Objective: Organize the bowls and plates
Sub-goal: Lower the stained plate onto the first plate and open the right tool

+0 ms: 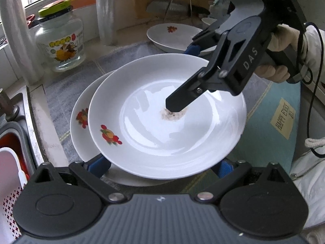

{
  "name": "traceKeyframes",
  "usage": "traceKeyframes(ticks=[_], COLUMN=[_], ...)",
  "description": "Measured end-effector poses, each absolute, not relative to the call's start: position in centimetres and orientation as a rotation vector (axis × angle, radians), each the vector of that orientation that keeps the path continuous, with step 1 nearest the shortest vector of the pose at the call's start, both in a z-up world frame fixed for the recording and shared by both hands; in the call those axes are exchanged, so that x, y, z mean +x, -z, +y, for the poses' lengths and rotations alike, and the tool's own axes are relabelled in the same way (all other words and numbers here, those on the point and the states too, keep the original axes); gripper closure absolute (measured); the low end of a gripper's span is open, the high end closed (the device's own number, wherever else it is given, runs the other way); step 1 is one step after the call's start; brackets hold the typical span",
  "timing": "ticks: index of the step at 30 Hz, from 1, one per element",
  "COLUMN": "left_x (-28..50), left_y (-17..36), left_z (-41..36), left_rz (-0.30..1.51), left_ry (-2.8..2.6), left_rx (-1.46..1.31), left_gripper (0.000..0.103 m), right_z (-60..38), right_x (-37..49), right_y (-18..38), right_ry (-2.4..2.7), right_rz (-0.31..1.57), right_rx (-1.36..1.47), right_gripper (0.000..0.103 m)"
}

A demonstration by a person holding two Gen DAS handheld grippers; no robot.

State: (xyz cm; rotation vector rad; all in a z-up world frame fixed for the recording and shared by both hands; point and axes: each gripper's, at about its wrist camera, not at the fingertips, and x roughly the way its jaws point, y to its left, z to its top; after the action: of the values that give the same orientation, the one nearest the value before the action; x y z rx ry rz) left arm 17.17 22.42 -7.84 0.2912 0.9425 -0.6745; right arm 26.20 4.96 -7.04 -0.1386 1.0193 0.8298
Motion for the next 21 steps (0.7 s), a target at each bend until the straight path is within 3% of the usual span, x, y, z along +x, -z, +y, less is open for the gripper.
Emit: traceKeyframes(ticks=[21], left_x=[21.8], left_y=[7.6], left_z=[20.6], left_rz=[1.15], left_ry=[0.738], left_rx=[0.414], left_gripper=[0.001], right_z=[4.2], right_x=[26.0], right_y=[6.4], right_ry=[-0.797], right_rz=[1.003], right_rx=[-0.095], right_gripper=[0.0])
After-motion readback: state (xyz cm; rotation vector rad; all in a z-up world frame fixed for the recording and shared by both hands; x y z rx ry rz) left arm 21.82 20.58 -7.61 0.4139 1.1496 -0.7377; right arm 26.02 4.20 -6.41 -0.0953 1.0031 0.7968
